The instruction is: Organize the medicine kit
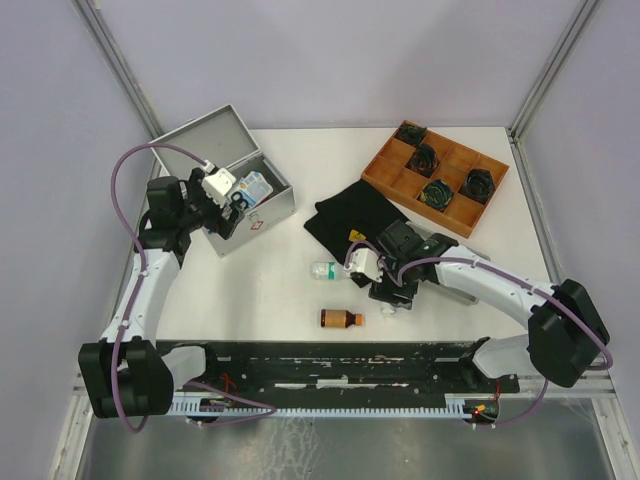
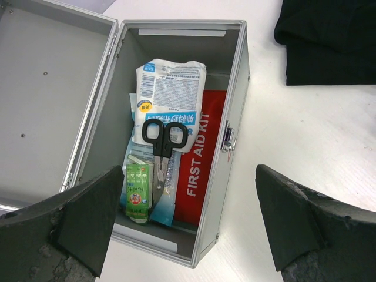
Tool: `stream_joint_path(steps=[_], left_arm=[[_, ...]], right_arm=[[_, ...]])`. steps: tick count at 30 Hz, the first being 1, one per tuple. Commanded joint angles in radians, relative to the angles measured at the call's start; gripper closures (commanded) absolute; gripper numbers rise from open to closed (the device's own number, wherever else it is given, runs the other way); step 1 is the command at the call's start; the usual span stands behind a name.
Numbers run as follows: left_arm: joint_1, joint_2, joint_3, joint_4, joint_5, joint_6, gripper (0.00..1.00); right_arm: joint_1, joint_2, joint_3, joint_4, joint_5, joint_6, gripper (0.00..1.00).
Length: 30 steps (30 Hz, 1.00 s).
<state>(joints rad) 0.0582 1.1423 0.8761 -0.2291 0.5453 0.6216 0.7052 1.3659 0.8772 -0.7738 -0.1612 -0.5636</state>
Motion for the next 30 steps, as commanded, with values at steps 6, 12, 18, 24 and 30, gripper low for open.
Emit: stream_joint_path(steps=[6, 12, 18, 24, 30], left_arm=[[-0.008, -0.021, -0.003, 0.051, 0.041, 0.032, 0.0], [-0.01, -0.031, -0.008, 0.051, 0.04, 0.029, 0.0], [-0.012, -0.042, -0.014, 0.05, 0.035, 0.03, 0.0], [-0.013, -0.048, -0.017, 0.051, 0.035, 0.026, 0.01], [-0.015, -0.05, -0.02, 0.051, 0.039, 0.024, 0.0]], right_arm=[[0.002, -0.019, 0.09, -0.024, 0.037, 0.231, 0.2], [0.025, 0.065, 0.065, 0.021, 0.125, 0.32, 0.18], [0.041, 0.094, 0.069, 0.045, 0.139, 0.377, 0.17], [0.047, 0.112, 0.077, 0.067, 0.107, 0.417, 0.14], [0.055, 0.17, 0.076, 0.079, 0.179, 0.42, 0.12]])
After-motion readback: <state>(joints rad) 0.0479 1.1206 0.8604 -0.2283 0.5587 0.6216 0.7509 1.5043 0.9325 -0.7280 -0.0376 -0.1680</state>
